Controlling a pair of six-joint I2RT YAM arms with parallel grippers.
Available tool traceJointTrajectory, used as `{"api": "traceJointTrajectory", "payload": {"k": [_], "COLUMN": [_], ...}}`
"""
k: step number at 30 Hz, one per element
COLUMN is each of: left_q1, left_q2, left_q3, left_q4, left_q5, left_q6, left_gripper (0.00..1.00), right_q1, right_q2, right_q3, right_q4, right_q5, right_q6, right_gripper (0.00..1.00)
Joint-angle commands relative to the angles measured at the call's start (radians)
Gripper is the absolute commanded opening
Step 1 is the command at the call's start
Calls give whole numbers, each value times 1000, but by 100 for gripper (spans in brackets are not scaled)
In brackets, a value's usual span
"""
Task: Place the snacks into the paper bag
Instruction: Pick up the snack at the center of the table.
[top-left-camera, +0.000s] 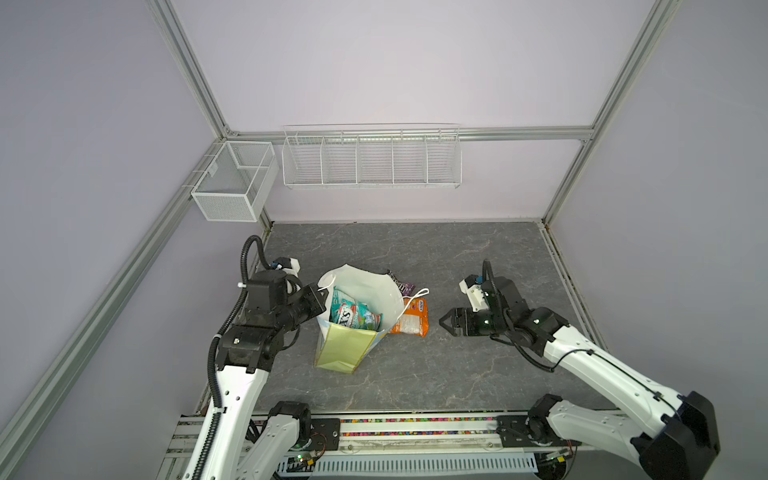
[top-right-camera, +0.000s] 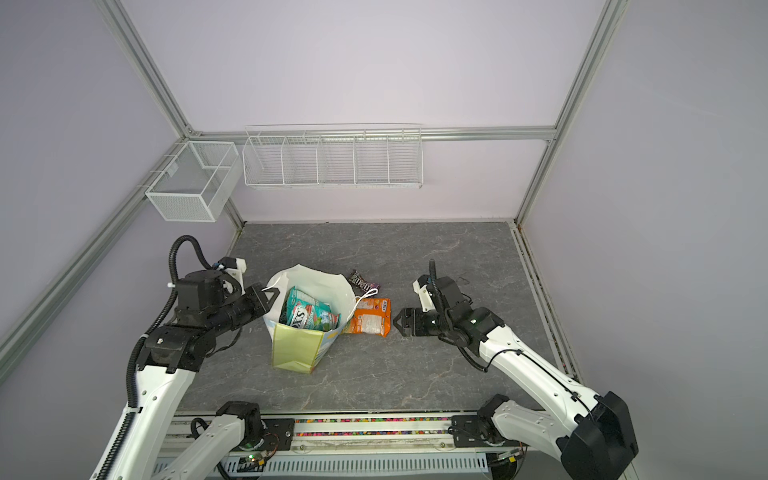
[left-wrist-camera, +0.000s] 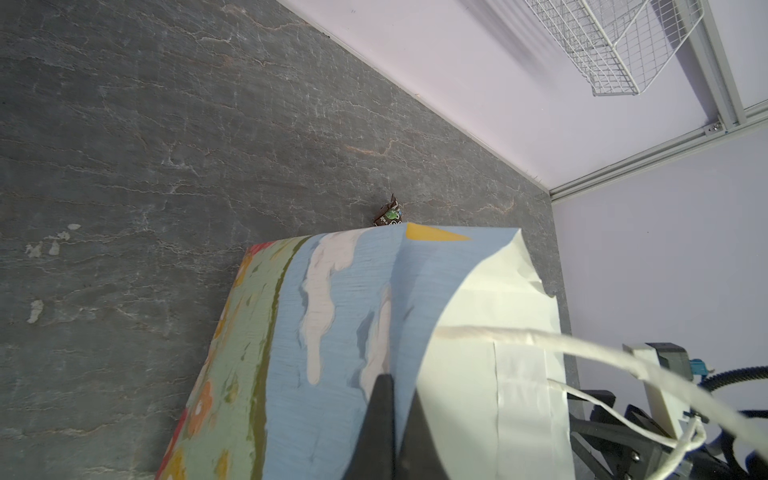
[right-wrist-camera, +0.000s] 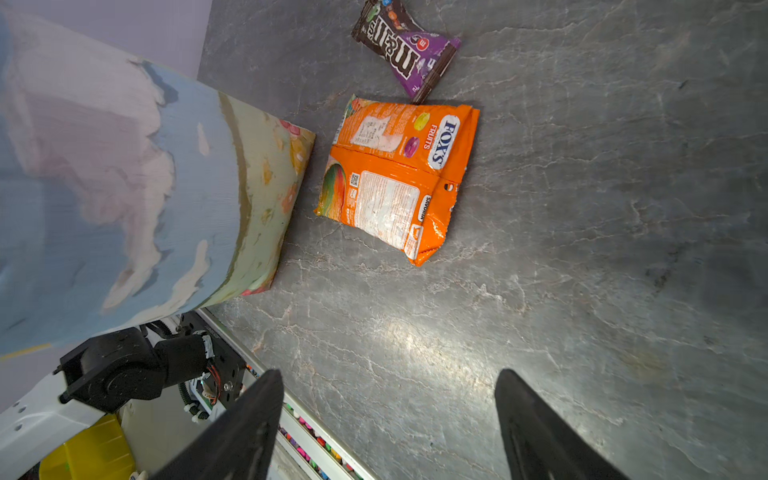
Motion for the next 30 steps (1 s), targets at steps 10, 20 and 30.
{"api": "traceJointTrajectory", "payload": {"k": [10,20,30], "left_q1": [0,0,0], "left_q2": [-82,-78,-75], "left_q3": [-12,-35,-43], "left_q4": [62,108,118], "left_q5": [40,50,51], "left_q6": [-16,-18,-15], "left_gripper": [0,0,0], "right_q1": [-97,-116,-124], "right_q2": [28,162,310], "right_q3": [-130,-140,-168], "right_q4": [228,353,517], "right_q5": [-132,-194,-246], "right_q6": [116,147,203], "right_gripper": [94,89,83]}}
